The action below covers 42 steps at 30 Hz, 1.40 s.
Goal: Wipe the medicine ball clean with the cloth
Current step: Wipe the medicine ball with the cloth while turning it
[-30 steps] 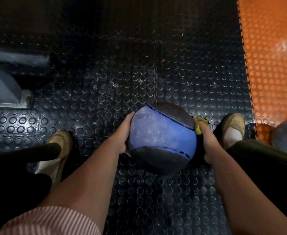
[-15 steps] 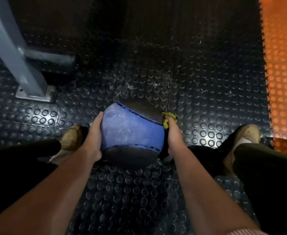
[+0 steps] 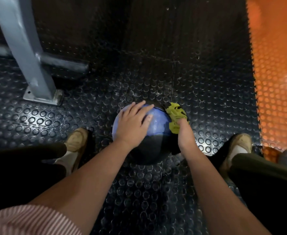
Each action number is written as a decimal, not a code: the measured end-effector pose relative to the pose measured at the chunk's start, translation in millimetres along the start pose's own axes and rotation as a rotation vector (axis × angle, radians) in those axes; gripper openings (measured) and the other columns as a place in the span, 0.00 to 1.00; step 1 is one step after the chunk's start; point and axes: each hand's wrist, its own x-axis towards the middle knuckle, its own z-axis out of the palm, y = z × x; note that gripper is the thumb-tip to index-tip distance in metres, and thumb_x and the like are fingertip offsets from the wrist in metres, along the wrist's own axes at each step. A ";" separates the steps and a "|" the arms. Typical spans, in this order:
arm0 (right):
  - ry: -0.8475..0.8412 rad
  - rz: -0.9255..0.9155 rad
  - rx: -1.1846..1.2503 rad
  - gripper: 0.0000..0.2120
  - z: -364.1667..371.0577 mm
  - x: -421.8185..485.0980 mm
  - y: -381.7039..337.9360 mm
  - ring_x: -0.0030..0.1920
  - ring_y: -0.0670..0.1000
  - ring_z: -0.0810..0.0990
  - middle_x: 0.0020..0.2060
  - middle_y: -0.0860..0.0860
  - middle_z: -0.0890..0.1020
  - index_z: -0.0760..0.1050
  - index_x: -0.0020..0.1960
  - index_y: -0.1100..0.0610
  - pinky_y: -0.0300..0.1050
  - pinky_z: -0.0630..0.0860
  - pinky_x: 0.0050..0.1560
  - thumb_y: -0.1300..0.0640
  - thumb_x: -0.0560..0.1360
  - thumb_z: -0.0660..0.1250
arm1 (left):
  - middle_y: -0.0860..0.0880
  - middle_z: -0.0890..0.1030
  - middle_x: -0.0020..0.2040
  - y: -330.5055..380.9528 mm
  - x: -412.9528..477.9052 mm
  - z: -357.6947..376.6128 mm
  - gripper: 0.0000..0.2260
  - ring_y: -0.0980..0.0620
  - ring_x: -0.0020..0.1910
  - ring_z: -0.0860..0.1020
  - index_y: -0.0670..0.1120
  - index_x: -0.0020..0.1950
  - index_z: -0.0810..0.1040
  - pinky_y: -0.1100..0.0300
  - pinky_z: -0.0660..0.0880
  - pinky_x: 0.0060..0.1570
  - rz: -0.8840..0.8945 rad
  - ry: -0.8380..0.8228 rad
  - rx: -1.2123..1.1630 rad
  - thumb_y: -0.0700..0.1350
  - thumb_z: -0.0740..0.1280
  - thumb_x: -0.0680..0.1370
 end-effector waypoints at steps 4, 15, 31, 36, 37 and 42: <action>-0.039 -0.184 -0.410 0.33 4.9 -45.2 -10.1 0.72 0.53 0.58 0.74 0.49 0.61 0.63 0.72 0.44 0.59 0.56 0.71 0.35 0.69 0.53 | 0.54 0.71 0.72 9.0 17.2 -2.8 0.16 0.53 0.72 0.67 0.54 0.71 0.72 0.55 0.61 0.72 -0.198 0.112 -0.348 0.47 0.58 0.83; -0.064 -0.153 -0.750 0.23 28.1 -11.0 -57.9 0.74 0.58 0.52 0.76 0.48 0.56 0.61 0.72 0.38 0.61 0.47 0.71 0.36 0.80 0.43 | 0.53 0.73 0.70 6.0 -13.9 13.5 0.15 0.52 0.72 0.66 0.51 0.67 0.76 0.62 0.52 0.73 -0.265 0.300 -0.247 0.48 0.62 0.81; -0.061 -0.535 -0.904 0.31 3.5 -42.6 -1.1 0.70 0.55 0.55 0.74 0.52 0.58 0.53 0.76 0.39 0.60 0.56 0.70 0.32 0.74 0.42 | 0.55 0.79 0.64 24.9 -5.1 19.0 0.14 0.51 0.69 0.71 0.52 0.57 0.82 0.48 0.63 0.71 -0.338 0.395 -0.237 0.54 0.65 0.76; -0.130 -0.214 -0.920 0.25 25.2 1.2 -46.4 0.72 0.61 0.57 0.74 0.53 0.59 0.58 0.74 0.43 0.61 0.56 0.70 0.38 0.79 0.48 | 0.51 0.79 0.63 19.8 -28.5 29.3 0.18 0.48 0.69 0.72 0.48 0.56 0.83 0.46 0.66 0.69 -0.335 0.447 -0.274 0.56 0.62 0.74; -0.151 -0.191 -0.915 0.25 30.1 5.8 -51.0 0.72 0.62 0.57 0.74 0.54 0.59 0.59 0.74 0.44 0.61 0.56 0.70 0.38 0.79 0.49 | 0.51 0.79 0.63 19.7 -30.8 27.8 0.18 0.48 0.69 0.72 0.48 0.55 0.83 0.47 0.66 0.69 -0.343 0.463 -0.297 0.56 0.63 0.74; 0.000 -0.451 -0.773 0.20 26.8 -19.0 -25.2 0.70 0.56 0.58 0.73 0.48 0.62 0.64 0.72 0.41 0.58 0.55 0.69 0.44 0.80 0.53 | 0.55 0.80 0.61 19.5 -15.2 18.7 0.10 0.54 0.63 0.74 0.49 0.54 0.84 0.59 0.66 0.68 -0.457 0.506 -0.378 0.49 0.70 0.74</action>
